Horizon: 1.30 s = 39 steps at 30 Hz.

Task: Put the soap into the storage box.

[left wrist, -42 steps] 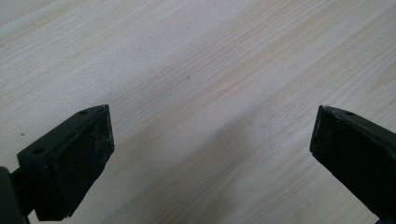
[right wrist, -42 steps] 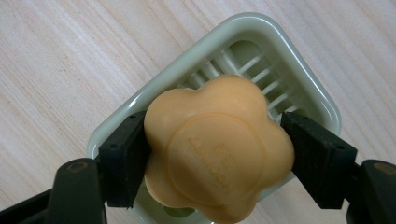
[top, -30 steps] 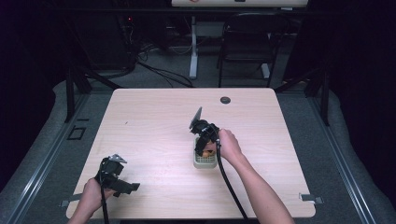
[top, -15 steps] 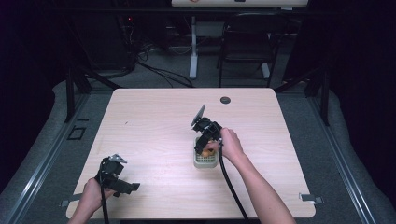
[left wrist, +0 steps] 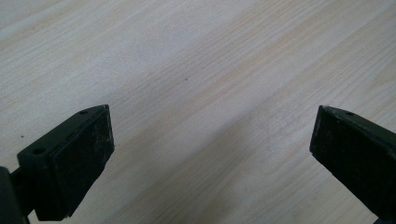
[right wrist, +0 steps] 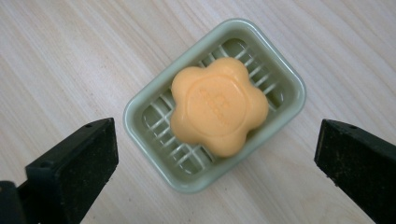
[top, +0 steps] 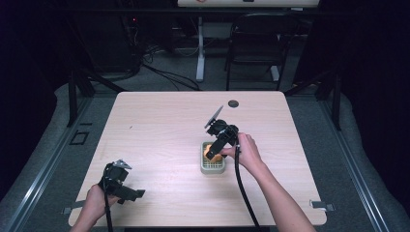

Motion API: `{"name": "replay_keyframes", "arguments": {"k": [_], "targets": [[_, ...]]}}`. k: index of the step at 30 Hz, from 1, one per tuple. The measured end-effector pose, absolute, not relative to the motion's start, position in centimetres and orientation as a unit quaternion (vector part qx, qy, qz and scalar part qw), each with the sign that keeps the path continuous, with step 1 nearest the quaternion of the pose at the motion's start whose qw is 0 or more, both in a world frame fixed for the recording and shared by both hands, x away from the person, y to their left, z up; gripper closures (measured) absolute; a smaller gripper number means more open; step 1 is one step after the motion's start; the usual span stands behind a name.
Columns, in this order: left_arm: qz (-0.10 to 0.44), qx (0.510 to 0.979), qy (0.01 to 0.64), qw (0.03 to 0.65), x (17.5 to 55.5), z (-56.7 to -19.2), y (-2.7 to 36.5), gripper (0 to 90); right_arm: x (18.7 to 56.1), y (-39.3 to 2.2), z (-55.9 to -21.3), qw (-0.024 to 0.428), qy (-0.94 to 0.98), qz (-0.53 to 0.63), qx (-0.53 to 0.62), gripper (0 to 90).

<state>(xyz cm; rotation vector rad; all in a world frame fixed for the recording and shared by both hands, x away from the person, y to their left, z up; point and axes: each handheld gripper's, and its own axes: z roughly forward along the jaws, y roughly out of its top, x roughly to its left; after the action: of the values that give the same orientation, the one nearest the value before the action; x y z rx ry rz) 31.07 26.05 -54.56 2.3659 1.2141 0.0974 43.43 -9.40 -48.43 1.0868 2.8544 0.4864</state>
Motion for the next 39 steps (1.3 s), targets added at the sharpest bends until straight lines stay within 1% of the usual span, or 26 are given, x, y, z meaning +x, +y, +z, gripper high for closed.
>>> {"name": "replay_keyframes", "arguments": {"k": [7,15,23,33,39], "targets": [[0.038,0.864,0.443,0.236,31.1,-54.6,26.0,0.0,41.7,-11.3,-46.9,0.040,0.922,0.169,0.345,0.0],[0.037,0.865,0.441,0.235,31.2,-54.6,25.9,0.0,39.3,-15.1,-45.5,0.055,0.916,0.181,0.355,0.0],[0.035,0.866,0.440,0.236,31.2,-54.6,25.8,0.0,37.0,-18.3,-45.5,0.068,0.908,0.183,0.372,0.0],[0.035,0.866,0.439,0.235,31.2,-54.6,25.9,0.0,35.0,-21.4,-46.2,0.064,0.901,0.176,0.390,0.0],[0.036,0.867,0.439,0.233,31.2,-54.6,25.9,0.0,33.6,-23.2,-47.1,0.057,0.895,0.174,0.406,0.0]]}}
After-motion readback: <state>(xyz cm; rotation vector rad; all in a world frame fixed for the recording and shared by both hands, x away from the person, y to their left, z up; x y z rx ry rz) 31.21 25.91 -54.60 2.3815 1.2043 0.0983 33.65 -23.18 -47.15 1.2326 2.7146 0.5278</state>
